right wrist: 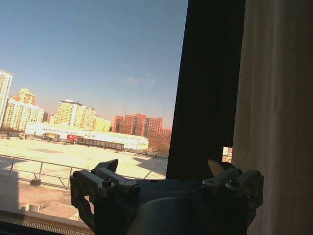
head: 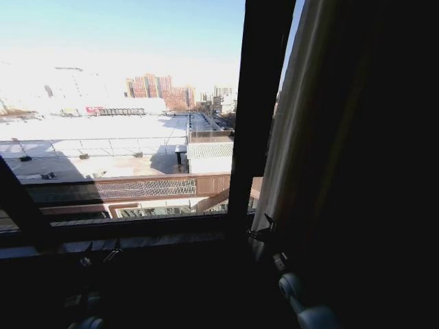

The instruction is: Open the curtains by pulling them apart, changing their state from closed to fully open.

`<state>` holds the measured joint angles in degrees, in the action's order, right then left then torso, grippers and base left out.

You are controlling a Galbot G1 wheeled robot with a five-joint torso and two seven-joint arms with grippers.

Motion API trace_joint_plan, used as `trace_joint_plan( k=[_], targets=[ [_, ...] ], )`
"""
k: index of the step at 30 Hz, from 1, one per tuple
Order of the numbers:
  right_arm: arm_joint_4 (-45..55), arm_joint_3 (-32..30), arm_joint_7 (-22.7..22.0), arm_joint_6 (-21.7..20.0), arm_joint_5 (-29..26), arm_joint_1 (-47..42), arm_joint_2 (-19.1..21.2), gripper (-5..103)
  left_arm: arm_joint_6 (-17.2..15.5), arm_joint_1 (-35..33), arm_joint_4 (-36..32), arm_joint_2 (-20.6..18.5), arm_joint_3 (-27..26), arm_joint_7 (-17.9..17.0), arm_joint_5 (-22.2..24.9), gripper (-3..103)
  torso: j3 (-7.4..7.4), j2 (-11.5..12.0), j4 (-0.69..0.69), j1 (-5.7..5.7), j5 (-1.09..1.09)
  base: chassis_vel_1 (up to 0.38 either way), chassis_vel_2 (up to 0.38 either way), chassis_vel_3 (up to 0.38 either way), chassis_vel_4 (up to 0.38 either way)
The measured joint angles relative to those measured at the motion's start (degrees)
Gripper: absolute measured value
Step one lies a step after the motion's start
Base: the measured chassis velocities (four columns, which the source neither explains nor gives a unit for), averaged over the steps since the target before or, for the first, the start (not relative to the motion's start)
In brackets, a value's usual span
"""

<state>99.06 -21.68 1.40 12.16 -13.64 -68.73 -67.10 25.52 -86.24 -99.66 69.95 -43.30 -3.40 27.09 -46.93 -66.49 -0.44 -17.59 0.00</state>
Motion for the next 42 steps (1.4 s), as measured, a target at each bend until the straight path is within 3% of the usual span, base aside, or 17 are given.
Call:
trace_joint_plan(
  k=[12, 42],
  targets=[
    [-0.01, 0.01, -0.03, 0.00, -0.01, 0.00, -0.01, 100, 0.00, -0.01, 0.00, 0.00, -0.01, 0.00, 0.00, 100, 0.01, -0.01, 0.00, 0.03, 0.01, 0.302, 0.190, -0.294, -0.163],
    [-0.03, 0.01, -0.03, 0.02, -0.01, 0.02, -0.02, 100, 0.00, 0.00, 0.00, 0.00, 0.00, 0.00, 0.00, 100, 0.00, 0.00, 0.00, 0.00, 0.00, 0.349, 0.354, -0.345, -0.359]
  ],
)
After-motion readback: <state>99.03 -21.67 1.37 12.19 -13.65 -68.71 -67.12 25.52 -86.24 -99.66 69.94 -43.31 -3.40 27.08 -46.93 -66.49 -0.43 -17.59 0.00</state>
